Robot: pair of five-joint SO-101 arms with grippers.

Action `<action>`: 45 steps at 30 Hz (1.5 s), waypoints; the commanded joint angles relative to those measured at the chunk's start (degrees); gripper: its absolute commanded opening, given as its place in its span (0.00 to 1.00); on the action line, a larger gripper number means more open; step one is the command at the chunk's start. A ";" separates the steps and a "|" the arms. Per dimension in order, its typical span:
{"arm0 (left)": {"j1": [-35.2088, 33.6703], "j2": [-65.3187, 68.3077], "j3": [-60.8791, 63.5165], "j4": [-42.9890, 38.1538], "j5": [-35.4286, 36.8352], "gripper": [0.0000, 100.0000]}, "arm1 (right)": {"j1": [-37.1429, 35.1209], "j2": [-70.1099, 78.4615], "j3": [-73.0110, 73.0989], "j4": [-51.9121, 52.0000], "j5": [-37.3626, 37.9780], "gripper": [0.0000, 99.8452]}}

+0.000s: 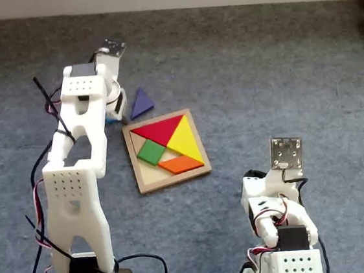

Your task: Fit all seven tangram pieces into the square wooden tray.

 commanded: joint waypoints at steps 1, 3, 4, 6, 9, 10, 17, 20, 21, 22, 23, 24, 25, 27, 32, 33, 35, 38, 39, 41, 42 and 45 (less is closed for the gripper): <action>-2.07 -0.31 -4.97 10.90 -2.20 0.20 | 0.84 -1.10 6.55 -0.04 -0.26 0.03; -2.51 -0.31 -6.46 14.95 -5.01 0.20 | 0.84 -1.10 6.55 -0.04 -0.26 0.03; -2.77 -0.31 -7.08 16.79 -5.89 0.20 | 0.84 -1.10 6.55 -0.04 -0.26 0.03; -3.38 -0.31 -8.13 19.16 -6.59 0.20 | 0.84 -1.10 6.55 -0.04 -0.26 0.03; -4.53 -0.31 -10.51 19.60 -6.59 0.20 | 0.84 -1.10 6.55 -0.04 -0.26 0.03; -4.79 -0.22 -11.47 19.60 -6.59 0.20 | 0.84 -1.10 6.55 -0.04 -0.26 0.03; -2.59 0.04 -15.96 19.52 -6.33 0.21 | 0.84 -1.10 6.55 -0.04 -0.26 0.03; -1.54 0.22 -16.04 19.16 -6.33 0.21 | 0.84 -1.10 6.55 -0.04 -0.26 0.03; -1.27 0.22 -15.78 18.29 -6.33 0.21 | 0.84 -1.10 6.55 -0.04 -0.26 0.03; -1.19 0.31 -15.78 17.58 -6.33 0.21 | 0.84 -1.10 6.55 -0.04 -0.26 0.03; -1.10 0.31 -15.78 16.79 -6.33 0.21 | 0.84 -1.10 6.55 -0.04 -0.26 0.03; -1.10 0.40 -15.78 15.82 -6.33 0.21 | 0.84 -1.10 6.55 -0.04 -0.26 0.03; -1.10 0.40 -15.78 15.12 -6.33 0.21 | 0.84 -1.10 6.55 -0.04 -0.26 0.03; -0.92 0.40 -15.78 14.33 -6.24 0.22 | 0.75 -1.10 6.55 -0.04 -0.26 0.03; -0.40 3.30 -16.13 12.66 -2.29 0.30 | 0.75 -1.10 6.55 -0.04 -0.26 0.03; -0.40 4.26 -16.13 11.78 -2.02 0.31 | 0.75 -1.10 6.55 -0.04 -0.26 0.03; -0.40 6.46 -16.13 10.02 -2.11 0.30 | 0.75 -1.10 6.55 -0.04 -0.26 0.03; -0.75 9.10 -16.13 8.18 -2.11 0.29 | 0.75 -1.10 6.55 -0.04 -0.26 0.03; -0.84 9.80 -16.13 7.65 -2.11 0.28 | 0.75 -1.10 6.55 -0.04 -0.26 0.03; -0.84 10.68 -16.13 6.77 -2.11 0.24 | 0.75 -1.10 6.55 -0.04 -0.26 0.03; -0.84 10.86 -16.13 6.51 -2.11 0.22 | 0.75 -1.10 6.55 -0.04 -0.26 0.03; -0.48 10.68 -16.22 6.42 -2.02 0.19 | 0.75 -1.10 6.55 -0.04 -0.26 0.03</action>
